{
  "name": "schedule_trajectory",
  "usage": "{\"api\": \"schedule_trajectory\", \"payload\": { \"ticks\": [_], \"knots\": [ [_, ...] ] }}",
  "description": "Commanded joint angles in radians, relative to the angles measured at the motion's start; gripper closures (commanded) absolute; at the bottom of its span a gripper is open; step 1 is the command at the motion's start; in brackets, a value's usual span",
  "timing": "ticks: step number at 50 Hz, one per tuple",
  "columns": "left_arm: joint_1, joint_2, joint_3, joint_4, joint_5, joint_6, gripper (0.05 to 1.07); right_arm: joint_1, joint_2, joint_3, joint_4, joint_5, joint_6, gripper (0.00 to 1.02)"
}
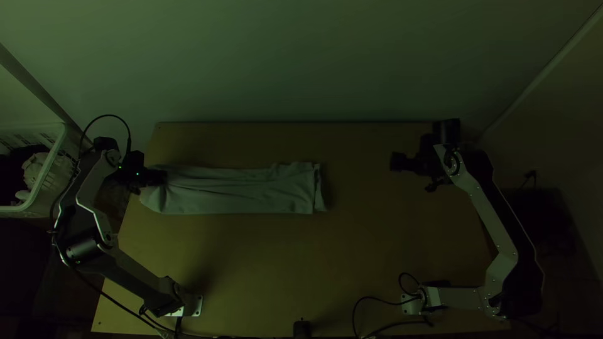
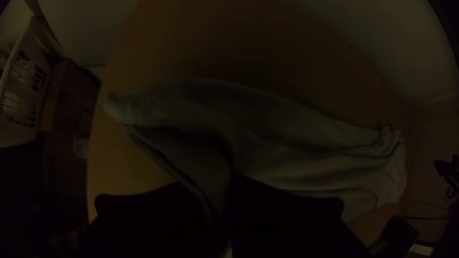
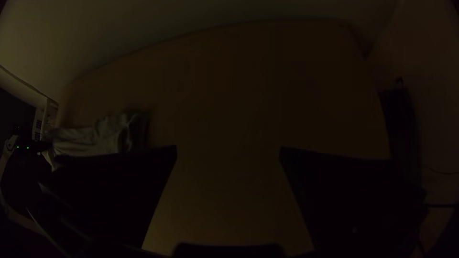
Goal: Fold the t-shirt
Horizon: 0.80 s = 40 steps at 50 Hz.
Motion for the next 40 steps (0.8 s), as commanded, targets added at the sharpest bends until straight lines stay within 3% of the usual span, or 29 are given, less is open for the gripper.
{"api": "schedule_trajectory", "payload": {
  "ticks": [1, 10, 22, 40],
  "knots": [
    [0.017, -0.028, 0.088, -0.041, -0.053, 0.055, 1.04, -0.013, -0.026, -0.021, 0.009, 0.004, -0.003, 0.04],
    [-0.03, -0.045, 0.24, -0.235, -0.07, 0.029, 1.05, -0.015, -0.041, -0.051, 0.024, 0.004, -0.003, 0.04],
    [-0.223, -0.06, 0.413, -0.436, -0.07, -0.066, 1.05, -0.013, -0.051, -0.066, 0.038, 0.004, 0.003, 0.04],
    [-0.572, 0.012, 0.527, -0.492, -0.134, -0.267, 1.05, -0.026, -0.11, -0.117, 0.04, 0.004, 0.0, 0.04]
  ]
}}
